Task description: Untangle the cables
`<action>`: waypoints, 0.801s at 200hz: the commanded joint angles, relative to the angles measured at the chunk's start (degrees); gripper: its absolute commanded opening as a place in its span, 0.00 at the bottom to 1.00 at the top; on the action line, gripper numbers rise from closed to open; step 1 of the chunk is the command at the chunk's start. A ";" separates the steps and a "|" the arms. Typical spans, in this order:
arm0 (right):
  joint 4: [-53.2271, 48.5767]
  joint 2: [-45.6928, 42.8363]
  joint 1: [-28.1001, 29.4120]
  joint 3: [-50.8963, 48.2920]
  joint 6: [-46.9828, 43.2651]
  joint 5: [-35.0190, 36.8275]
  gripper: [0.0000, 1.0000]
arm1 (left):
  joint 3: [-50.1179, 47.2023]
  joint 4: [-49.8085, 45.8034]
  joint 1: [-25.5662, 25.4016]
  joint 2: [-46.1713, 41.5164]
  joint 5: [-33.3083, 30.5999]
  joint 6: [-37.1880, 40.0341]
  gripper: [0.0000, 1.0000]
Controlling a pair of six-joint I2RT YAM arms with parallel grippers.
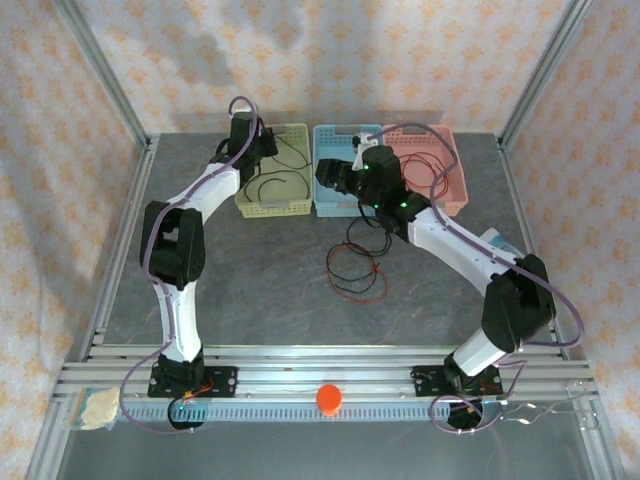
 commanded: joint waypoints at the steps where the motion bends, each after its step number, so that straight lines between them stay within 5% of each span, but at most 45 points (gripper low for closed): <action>1: -1.26 -4.63 0.32 -3.57 -1.09 2.59 0.69 | 1.46 -2.23 0.59 0.46 -1.38 -1.30 0.08; 38: -2.32 -8.28 0.32 -8.37 -0.69 4.05 0.69 | -0.16 -1.95 0.58 -1.40 -0.68 -1.39 0.56; 66: -2.17 -11.65 0.32 -13.09 -0.70 4.92 0.69 | -2.81 -1.56 0.54 -4.90 -0.32 -1.71 0.74; 160: -6.22 -20.77 0.32 -24.76 -0.51 10.71 0.69 | -21.68 1.39 -7.40 -25.03 -4.80 -0.35 0.83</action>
